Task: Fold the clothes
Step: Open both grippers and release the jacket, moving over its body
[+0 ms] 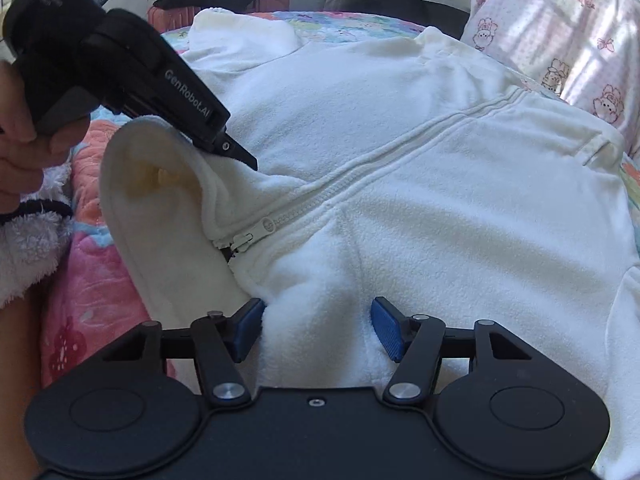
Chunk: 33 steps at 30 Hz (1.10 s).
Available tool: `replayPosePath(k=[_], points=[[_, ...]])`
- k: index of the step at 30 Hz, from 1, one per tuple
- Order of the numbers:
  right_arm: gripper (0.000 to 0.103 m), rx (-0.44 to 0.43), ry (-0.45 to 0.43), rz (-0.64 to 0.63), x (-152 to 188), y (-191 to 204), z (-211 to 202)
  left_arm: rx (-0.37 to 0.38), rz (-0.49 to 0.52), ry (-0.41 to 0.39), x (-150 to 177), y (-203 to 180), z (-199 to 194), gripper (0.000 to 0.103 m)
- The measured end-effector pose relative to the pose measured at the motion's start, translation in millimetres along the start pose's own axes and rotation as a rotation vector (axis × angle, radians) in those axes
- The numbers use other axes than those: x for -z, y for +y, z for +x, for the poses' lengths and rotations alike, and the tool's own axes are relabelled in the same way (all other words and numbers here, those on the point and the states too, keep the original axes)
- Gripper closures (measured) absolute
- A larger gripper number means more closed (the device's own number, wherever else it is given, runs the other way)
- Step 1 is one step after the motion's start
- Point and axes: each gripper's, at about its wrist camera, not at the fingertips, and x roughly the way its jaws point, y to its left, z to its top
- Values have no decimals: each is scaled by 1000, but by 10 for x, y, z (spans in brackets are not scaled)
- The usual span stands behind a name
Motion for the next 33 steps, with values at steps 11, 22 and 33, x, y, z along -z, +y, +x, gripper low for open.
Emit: replayPosePath(k=[11, 22, 33], points=[[50, -52, 36, 46, -5, -58, 12, -71, -16, -7, 111, -50, -29, 89], [47, -106, 70, -37, 22, -64, -194, -186, 105, -23, 132, -467, -286, 88], [37, -105, -166, 525, 631, -1276, -857, 68, 227, -122, -150, -1564, -137, 60]])
